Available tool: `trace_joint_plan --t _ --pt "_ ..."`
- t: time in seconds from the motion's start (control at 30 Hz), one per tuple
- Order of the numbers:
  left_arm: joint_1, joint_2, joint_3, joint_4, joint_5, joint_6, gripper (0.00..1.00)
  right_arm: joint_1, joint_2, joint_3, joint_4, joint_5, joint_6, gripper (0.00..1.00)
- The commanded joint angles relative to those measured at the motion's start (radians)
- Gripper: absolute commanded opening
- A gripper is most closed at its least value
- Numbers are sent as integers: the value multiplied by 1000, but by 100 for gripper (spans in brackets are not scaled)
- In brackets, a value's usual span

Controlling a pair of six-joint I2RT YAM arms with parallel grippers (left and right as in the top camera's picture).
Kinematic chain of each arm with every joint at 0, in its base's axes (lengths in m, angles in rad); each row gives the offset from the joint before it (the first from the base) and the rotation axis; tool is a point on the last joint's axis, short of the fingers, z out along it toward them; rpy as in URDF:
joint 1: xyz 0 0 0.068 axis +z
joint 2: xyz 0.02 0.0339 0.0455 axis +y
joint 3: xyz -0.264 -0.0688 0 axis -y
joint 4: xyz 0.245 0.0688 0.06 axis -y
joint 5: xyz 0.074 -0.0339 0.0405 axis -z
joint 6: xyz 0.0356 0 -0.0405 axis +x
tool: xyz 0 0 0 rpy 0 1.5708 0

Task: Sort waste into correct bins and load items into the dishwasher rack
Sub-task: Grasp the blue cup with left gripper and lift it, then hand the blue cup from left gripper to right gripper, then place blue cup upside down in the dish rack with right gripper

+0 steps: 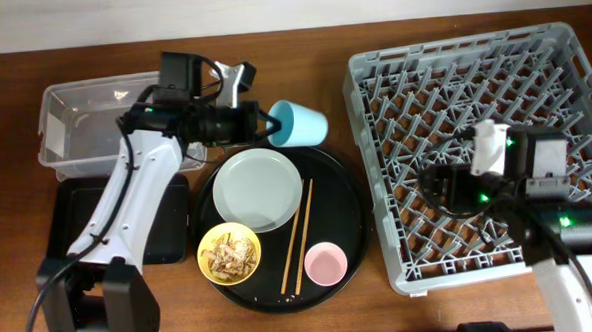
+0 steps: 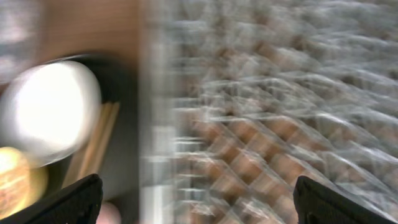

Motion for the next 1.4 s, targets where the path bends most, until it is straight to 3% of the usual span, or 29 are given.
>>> trace_joint_plan --t 0.0,0.1,0.23,0.53,0.73,0.93,0.97,1.0,1.03,1.07,1.13,1.2,1.3,1.37 --pt "-16 -2 7 65 454 -9 0 -2 64 15 55 -535 -140 99" --pt "-84 -2 7 143 525 -51 0 -2 180 15 266 -968 -163 99" --pt "-130 -2 7 175 472 -114 0 -2 223 15 392 -1173 -162 99" --pt "-205 -2 7 182 423 -137 0 -2 227 15 438 -1183 -161 98" --pt "-206 -2 7 193 423 -140 0 -2 227 15 438 -1182 -161 71" --pt "-206 -2 7 193 423 -140 1 -2 227 15 438 -1176 -162 62" --pt "-206 -2 7 192 423 -140 4 -2 227 15 438 -1162 -161 60" --pt "-206 -2 7 193 423 -140 23 -2 227 15 438 -1154 -161 58" --pt "-206 -2 7 192 413 -139 32 -2 227 15 438 -1149 -162 57" --pt "-206 -2 7 185 379 -139 40 -2 227 15 438 -1126 -161 56" --pt "-206 -2 7 123 222 -123 46 -2 227 15 430 -1079 -158 55" --pt "-204 -2 7 5 -16 -61 49 -2 226 15 388 -980 -158 53" --pt "-166 -8 7 -154 -318 -18 50 -2 224 15 256 -660 -159 51" --pt "-125 -23 7 -214 -397 -18 50 -3 220 24 179 -503 -159 51"
